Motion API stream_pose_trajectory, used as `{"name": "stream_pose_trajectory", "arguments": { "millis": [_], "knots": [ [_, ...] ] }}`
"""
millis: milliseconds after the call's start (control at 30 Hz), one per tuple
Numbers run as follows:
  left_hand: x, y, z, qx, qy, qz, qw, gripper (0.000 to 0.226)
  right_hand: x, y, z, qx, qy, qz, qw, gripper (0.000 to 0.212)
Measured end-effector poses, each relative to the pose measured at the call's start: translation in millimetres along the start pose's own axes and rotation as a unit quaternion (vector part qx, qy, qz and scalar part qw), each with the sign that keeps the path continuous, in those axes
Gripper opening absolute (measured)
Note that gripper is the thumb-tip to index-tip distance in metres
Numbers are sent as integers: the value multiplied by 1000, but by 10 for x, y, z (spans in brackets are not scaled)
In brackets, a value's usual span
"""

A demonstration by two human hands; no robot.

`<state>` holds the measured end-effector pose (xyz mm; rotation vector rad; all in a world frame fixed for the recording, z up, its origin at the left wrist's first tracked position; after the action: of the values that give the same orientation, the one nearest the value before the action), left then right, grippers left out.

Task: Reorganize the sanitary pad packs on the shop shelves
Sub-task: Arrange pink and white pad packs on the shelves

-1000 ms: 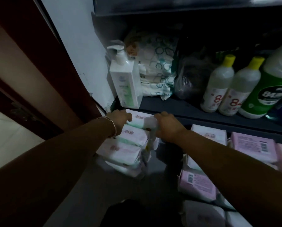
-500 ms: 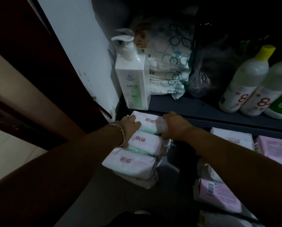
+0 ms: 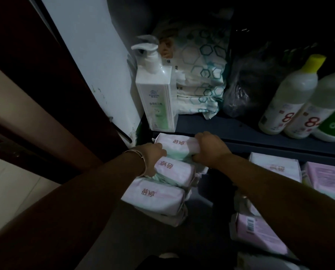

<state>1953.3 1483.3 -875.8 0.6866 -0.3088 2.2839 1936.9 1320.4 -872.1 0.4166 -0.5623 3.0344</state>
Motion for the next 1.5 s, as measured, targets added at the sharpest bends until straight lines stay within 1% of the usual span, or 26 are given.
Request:
{"name": "stream_pose_trajectory", "arguments": {
  "millis": [133,200,300,367,533,700,833,900,1000,1100,1267,1400,1433,1500],
  "knots": [
    [115,26,287,59,50,-25,997,46,130,120,430,-37,17,11,999,56],
    [248,70,511,91,78,-36,992,44,253,181,708,-62,40,14,997,55],
    [513,181,907,121,121,-49,984,34,501,224,1151,-89,63,25,994,57],
    [708,293,1174,111,128,-49,984,36,704,201,1467,-97,78,35,992,55],
    [1262,531,1847,94,169,-40,980,42,1255,63,2274,-137,155,63,976,52],
    [1845,749,2513,92,218,-34,971,43,1784,-117,3029,-190,202,94,956,51],
    [2157,806,3036,86,251,-32,963,44,1979,-206,3572,-221,225,116,942,43],
    [2235,776,3292,96,274,-34,956,44,1948,-230,3809,-237,241,121,933,42],
    [2279,664,3638,106,301,-30,947,41,1779,-289,4135,-228,271,128,926,42],
    [2215,491,3942,95,311,-19,945,36,1498,-358,4399,-209,292,135,923,43],
    [1865,111,4309,93,321,7,943,35,852,-348,4636,-172,326,126,921,46],
    [1515,-138,4501,99,322,18,941,38,324,-295,4746,-156,334,127,921,34],
    [1426,-189,4536,105,318,16,942,37,201,-293,4772,-153,333,127,922,35],
    [1262,-301,4619,110,312,14,943,37,-44,-294,4832,-160,333,123,921,45]
  ]
}}
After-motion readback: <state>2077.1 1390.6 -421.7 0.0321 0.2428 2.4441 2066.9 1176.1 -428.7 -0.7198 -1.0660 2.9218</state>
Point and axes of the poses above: each hand's wrist, its own x-axis away from the middle knuckle, its own z-axis out of the back of the hand, y = z × x, the point moved 5 cm from there along -x, towards the middle knuckle, and after that the axes turned 2 degrees about -z, right-handed, at the moved point
